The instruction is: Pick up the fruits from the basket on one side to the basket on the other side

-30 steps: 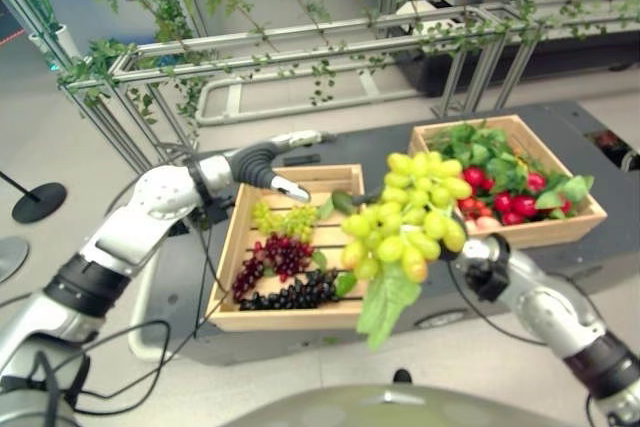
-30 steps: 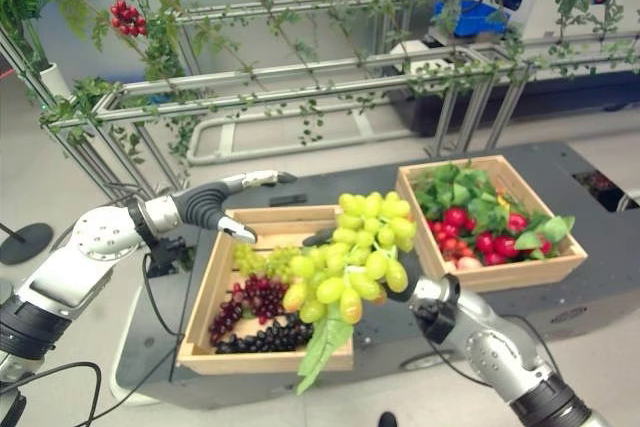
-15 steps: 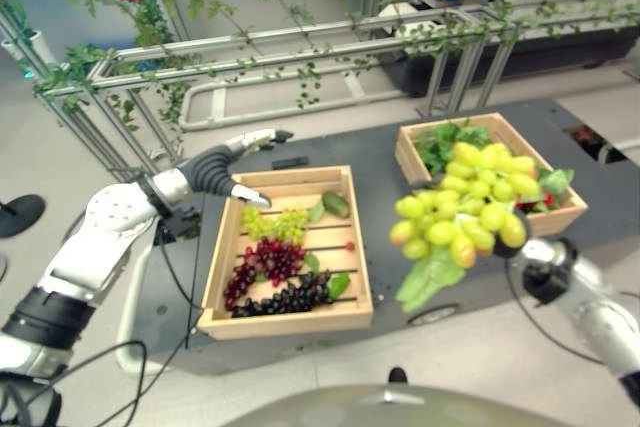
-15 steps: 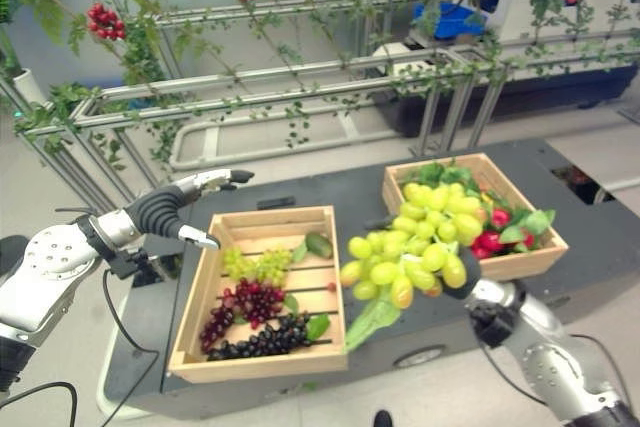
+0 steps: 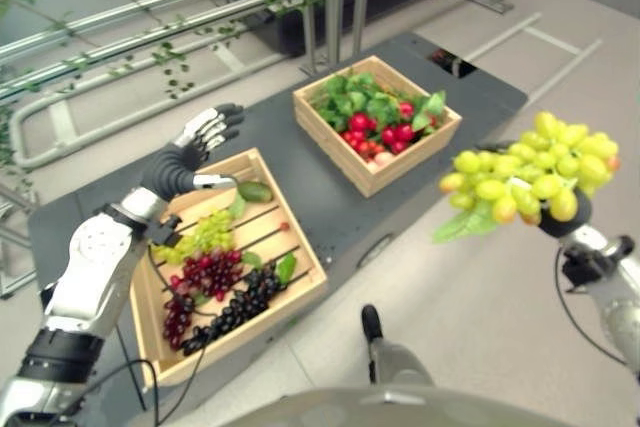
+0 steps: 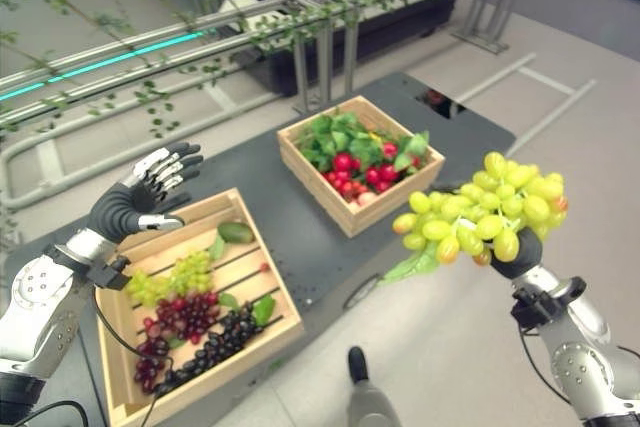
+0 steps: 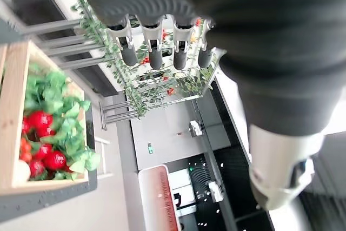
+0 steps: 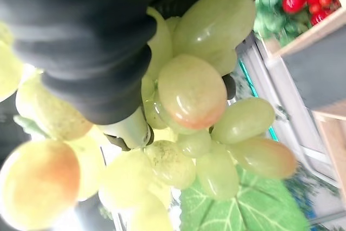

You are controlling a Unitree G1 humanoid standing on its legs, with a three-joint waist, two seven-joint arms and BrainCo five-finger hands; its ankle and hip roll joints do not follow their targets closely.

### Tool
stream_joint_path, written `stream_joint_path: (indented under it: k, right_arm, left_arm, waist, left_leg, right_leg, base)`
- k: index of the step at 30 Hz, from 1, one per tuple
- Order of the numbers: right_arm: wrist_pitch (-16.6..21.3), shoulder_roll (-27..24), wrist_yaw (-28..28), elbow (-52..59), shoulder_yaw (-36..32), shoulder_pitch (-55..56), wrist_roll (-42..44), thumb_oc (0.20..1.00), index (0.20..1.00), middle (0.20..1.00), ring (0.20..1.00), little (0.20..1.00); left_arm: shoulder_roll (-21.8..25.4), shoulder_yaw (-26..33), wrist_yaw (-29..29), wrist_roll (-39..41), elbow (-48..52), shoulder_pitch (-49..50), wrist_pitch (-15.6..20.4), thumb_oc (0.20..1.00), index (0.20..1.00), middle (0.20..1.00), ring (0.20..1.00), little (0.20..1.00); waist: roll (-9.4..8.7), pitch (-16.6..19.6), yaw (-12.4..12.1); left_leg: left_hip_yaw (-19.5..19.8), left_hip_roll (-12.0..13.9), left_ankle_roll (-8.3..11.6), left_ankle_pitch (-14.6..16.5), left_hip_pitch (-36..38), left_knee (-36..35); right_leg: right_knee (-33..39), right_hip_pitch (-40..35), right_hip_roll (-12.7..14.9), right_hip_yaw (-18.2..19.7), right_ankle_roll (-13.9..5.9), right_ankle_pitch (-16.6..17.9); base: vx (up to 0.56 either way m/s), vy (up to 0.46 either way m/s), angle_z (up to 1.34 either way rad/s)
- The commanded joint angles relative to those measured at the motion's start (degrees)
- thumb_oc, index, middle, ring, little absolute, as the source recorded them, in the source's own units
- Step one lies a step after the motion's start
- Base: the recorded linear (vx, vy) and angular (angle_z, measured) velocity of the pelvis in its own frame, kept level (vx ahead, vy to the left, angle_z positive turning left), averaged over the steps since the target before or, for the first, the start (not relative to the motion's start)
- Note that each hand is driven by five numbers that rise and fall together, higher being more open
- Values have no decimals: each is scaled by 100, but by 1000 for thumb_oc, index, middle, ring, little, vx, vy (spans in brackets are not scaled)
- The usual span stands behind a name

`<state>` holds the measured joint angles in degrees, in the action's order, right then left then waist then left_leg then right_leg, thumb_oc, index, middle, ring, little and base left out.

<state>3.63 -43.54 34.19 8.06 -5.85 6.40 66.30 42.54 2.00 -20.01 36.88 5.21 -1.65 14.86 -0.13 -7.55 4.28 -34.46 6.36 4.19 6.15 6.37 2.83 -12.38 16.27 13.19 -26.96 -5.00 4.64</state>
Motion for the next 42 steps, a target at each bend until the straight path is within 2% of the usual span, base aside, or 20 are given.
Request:
stream_joint_path:
  k: [1,2,3,7,10,11,12,13,14,16,17,19,20,22,25,28,30,32,36,42]
  right_arm:
    - [478,9,35,85,48,-852,96,200,200,200,200,200]
    - [479,3,34,85,54,-855,92,200,200,200,200,200]
    - [399,152,87,87,66,-787,113,200,200,200,200,200]
    - [398,83,137,142,75,-725,203,200,200,200,200,200]
    - [391,15,126,112,71,-696,215,200,200,200,200,200]
    - [416,28,120,103,58,-687,237,200,200,200,200,200]
    - [463,81,88,91,115,-736,303,200,200,200,200,200]
    - [480,66,86,106,140,-770,288,200,200,200,200,200]
    - [506,54,32,77,161,-833,222,200,200,200,200,200]
    - [527,129,-25,20,192,-878,198,200,200,200,200,200]
    - [556,161,-36,-5,183,-867,183,200,200,200,200,200]
    - [553,239,-17,-23,170,-894,178,200,200,200,200,200]
    - [553,247,-19,-76,229,-939,127,200,200,200,200,200]
    - [595,272,-29,-231,445,-1206,30,200,200,200,200,200]
    - [648,357,-30,-388,595,-1333,-4,200,200,200,200,200]
    - [669,405,-88,-490,649,-1406,6,200,200,200,200,200]
    - [640,420,-110,-479,641,-1422,25,200,200,200,200,200]
    - [627,461,-111,-492,644,-1422,11,200,200,200,200,200]
    - [583,471,-100,-492,601,-1305,23,200,200,200,200,200]
    - [553,482,-134,-405,629,-1188,-28,200,200,200,200,200]
  left_arm:
    - [-174,427,339,113,254,-174,390,1000,1000,1000,1000,1000]
    - [-187,433,345,101,264,-165,386,1000,1000,1000,1000,1000]
    - [-539,369,438,107,276,-179,465,1000,1000,1000,1000,1000]
    - [-845,237,440,172,397,-220,544,1000,1000,1000,1000,1000]
    - [-975,211,534,105,391,-230,608,1000,1000,1000,1000,1000]
    - [-1044,182,547,123,373,-228,607,1000,1000,1000,1000,1000]
    - [-1124,195,642,48,355,-193,642,1000,1000,1000,1000,1000]
    - [-1152,210,697,0,338,-162,669,1000,1000,1000,1000,1000]
    - [-1192,280,784,-2,340,-122,694,1000,1000,1000,1000,1000]
    - [-1312,343,915,-73,361,-41,715,1000,1000,1000,1000,1000]
    - [-1355,384,962,-136,347,-17,744,1000,1000,1000,1000,1000]
    - [-1397,510,993,-139,350,59,773,1000,1000,1000,1000,1000]
    - [-1427,534,996,-154,345,130,782,1000,1000,1000,1000,1000]
    - [-1460,623,1073,-287,408,242,833,1000,1000,1000,1000,1000]
    - [-1518,740,1182,-396,393,334,919,1000,1000,1000,1000,1000]
    - [-1503,795,1274,-502,431,328,978,1000,1000,1000,1000,1000]
    - [-1501,855,1306,-541,454,312,1006,1000,1000,1000,1000,1000]
    - [-1531,932,1318,-543,434,388,1013,1000,1000,1000,1000,1000]
    - [-1544,997,1319,-645,446,522,1040,1000,1000,1000,1000,1000]
    - [-1549,1060,1470,-717,486,592,1122,1000,1000,1000,1000,1000]
  waist:
    - [-212,154,-29]
    - [-204,150,-38]
    - [-205,205,84]
    - [-194,296,233]
    - [-230,322,270]
    - [-268,330,295]
    - [-306,253,201]
    - [-336,204,130]
    - [-423,152,58]
    - [-514,158,-64]
    - [-542,135,-111]
    - [-586,135,-165]
    - [-587,113,-244]
    - [-530,46,-499]
    - [-447,63,-619]
    - [-395,55,-692]
    - [-369,69,-717]
    - [-363,173,-694]
    - [-370,336,-641]
    - [-402,552,-537]
  left_leg:
    - [384,-178,-362,339,-457,579]
    - [371,-172,-357,344,-448,582]
    - [372,-135,-339,414,-354,637]
    - [214,169,-179,451,-147,918]
    - [183,456,-16,382,-150,1426]
    - [199,632,100,112,-190,1794]
    - [449,1012,359,-357,-335,2595]
    - [677,1035,404,-527,-453,2890]
    - [935,923,321,-693,-663,3108]
    - [1520,324,124,-412,-1095,2967]
    - [1693,154,53,-267,-1338,2819]
    - [1792,165,-57,-276,-1603,2448]
    - [2012,15,-71,-321,-1773,2306]
    - [2880,-592,-41,-554,-2073,1782]
    - [3403,-691,-65,-924,-1955,968]
    - [3848,-903,-12,-1176,-2119,629]
    - [3901,-974,-25,-1261,-2104,574]
    - [3959,-1002,-153,-1132,-1843,428]
    - [3744,-983,-241,-1051,-1584,274]
    - [3243,-969,-421,-693,-1390,380]
  right_leg:
    - [-252,-557,1,85,-307,-663]
    - [-255,-558,-7,98,-306,-667]
    - [-96,-608,-236,401,-275,-672]
    - [128,-887,-564,518,-134,-803]
    - [248,-1088,-776,622,-19,-916]
    - [306,-1194,-901,715,54,-989]
    - [524,-1493,-1210,937,278,-1084]
    - [578,-1586,-1270,1046,340,-1109]
    - [644,-1590,-1312,1161,461,-1023]
    - [703,-1667,-1323,1536,457,-988]
    - [716,-1750,-1346,1679,429,-985]
    - [703,-1814,-1356,1891,382,-978]
    - [679,-1865,-1381,2029,363,-966]
    - [638,-1972,-1563,2492,348,-985]
    - [577,-2041,-1799,3008,370,-1062]
    - [491,-2140,-1985,3352,384,-1093]
    - [474,-2208,-2081,3590,383,-1105]
    - [502,-2287,-2120,3747,344,-1175]
    - [577,-2427,-1997,3916,264,-1231]
    - [524,-2468,-1774,4312,24,-1141]
  base:
    - [30,-127,-66]
    - [109,-278,-62]
    - [124,-201,-19]
    - [152,-254,-21]
    - [132,-250,-24]
    - [196,-391,-49]
    - [224,-449,-65]
    - [98,-411,-136]
    - [-29,-179,-132]
    - [-2,-109,-104]
    - [95,-95,-74]
    - [116,-43,-105]
    - [109,11,-134]
    - [127,14,-136]
    - [161,-11,-176]
    - [157,-17,-109]
    - [153,0,-103]
    - [174,52,-98]
    - [177,87,-64]
    - [152,80,-37]
